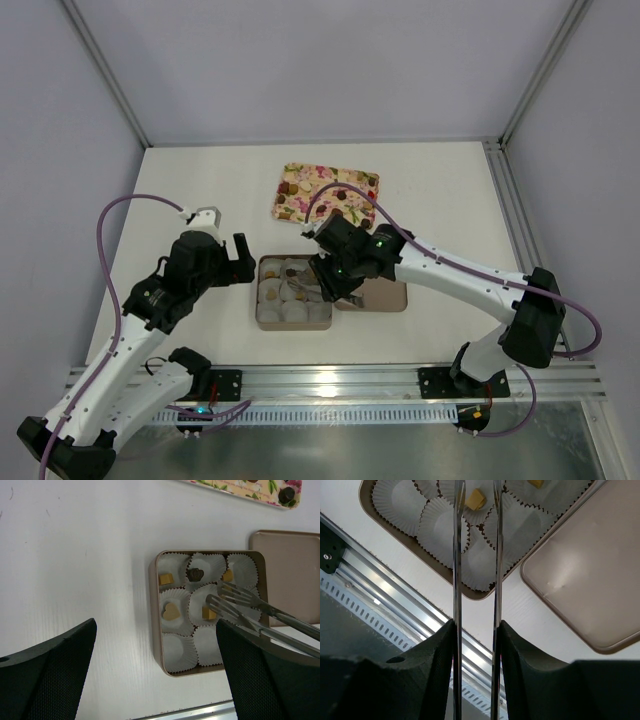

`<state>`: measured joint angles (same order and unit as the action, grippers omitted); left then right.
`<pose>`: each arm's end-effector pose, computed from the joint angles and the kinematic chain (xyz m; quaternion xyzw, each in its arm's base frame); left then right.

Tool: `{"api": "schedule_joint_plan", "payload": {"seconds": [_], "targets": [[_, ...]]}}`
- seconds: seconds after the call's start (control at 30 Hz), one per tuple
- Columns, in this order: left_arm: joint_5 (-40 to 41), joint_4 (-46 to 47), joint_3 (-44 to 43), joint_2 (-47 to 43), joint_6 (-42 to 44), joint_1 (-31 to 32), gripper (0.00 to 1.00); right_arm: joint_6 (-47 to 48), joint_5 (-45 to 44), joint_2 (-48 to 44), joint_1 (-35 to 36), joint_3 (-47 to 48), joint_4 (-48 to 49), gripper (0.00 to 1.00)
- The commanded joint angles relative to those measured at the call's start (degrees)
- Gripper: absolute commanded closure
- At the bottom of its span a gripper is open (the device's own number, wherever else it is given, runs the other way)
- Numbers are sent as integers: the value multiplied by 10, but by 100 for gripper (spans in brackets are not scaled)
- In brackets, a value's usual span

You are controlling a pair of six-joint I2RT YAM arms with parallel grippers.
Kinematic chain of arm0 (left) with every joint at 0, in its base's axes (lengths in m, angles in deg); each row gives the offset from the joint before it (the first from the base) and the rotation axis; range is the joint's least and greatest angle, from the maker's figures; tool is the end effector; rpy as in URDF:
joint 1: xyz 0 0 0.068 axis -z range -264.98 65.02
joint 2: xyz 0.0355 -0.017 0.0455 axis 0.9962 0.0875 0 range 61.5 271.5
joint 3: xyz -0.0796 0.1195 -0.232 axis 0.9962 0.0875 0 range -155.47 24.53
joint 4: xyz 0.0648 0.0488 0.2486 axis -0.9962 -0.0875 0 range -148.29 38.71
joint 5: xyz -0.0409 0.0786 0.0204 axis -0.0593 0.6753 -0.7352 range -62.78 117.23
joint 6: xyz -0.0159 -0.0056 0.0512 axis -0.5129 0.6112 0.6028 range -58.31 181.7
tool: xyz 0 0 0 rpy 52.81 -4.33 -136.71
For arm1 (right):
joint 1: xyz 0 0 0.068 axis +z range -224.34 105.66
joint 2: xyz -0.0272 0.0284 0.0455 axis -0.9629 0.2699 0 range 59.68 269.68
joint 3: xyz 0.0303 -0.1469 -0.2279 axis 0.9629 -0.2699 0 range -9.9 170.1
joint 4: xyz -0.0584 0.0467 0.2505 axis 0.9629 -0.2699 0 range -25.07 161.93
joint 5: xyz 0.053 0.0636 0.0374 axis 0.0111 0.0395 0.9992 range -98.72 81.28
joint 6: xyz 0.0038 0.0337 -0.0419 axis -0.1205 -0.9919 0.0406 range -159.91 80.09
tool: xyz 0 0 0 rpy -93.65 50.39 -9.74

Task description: Pack the chocolate

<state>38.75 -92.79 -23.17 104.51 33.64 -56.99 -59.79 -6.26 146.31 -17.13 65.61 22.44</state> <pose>0.1389 -0.0658 0.3083 -0.0454 0.8897 -0.1300 0.4353 0.1666 0.2616 0.2933 -0.3147 0.9145 0.1743 0.1854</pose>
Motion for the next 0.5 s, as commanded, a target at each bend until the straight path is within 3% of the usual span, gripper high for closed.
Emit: {"api": "schedule_joint_plan", "payload": {"seconds": [0.0, 0.1, 0.47], "targets": [[6, 3, 1, -4, 0, -2, 0, 6, -22, -13, -1, 48, -3, 58], [5, 3, 1, -5, -1, -2, 0, 18, -52, -20, -27, 83, -22, 59], [-3, 5, 1, -4, 2, -2, 0, 56, -75, -13, -239, 126, -28, 59]]}}
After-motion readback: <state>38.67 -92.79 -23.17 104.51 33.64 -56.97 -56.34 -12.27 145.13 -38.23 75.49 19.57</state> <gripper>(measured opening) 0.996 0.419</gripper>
